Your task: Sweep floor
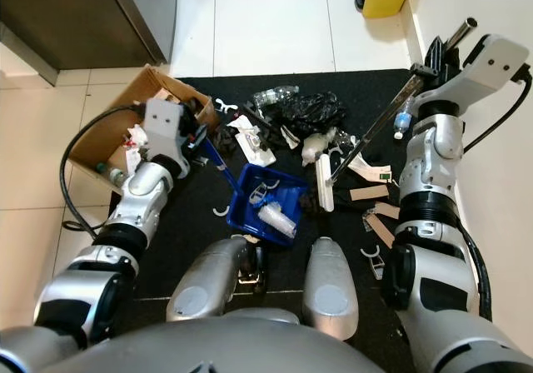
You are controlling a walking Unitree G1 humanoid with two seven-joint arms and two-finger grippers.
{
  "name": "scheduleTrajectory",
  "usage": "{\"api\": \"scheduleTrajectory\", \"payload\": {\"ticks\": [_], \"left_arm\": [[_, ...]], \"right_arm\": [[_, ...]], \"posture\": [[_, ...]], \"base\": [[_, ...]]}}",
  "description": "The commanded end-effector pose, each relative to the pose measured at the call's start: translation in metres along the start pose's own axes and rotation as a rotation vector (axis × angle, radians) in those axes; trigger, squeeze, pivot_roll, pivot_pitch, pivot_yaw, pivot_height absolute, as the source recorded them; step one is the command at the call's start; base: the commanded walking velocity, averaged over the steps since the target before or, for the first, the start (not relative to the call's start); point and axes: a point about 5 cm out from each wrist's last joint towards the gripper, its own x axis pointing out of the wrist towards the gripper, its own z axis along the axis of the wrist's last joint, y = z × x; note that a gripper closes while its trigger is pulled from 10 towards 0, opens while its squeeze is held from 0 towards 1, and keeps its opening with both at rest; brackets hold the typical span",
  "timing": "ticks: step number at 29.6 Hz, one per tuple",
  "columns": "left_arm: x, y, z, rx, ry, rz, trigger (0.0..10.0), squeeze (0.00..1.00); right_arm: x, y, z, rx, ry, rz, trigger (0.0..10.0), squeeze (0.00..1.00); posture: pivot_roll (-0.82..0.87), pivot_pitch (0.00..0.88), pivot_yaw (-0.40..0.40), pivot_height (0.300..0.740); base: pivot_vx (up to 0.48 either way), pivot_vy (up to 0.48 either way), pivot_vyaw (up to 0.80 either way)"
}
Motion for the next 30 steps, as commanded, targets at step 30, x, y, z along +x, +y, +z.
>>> {"api": "scheduleTrajectory", "payload": {"ticks": [30], "left_arm": [[0.004,0.075,0.108,-0.159,-0.302,0.233,10.0,0.00]], "right_arm": [[0.021,0.002,0.067,-0.049,-0.266,0.044,10.0,0.00]], "posture": [[0.05,0.023,0.039,0.740]], "base": [[0.000,0.000,0.00]]}}
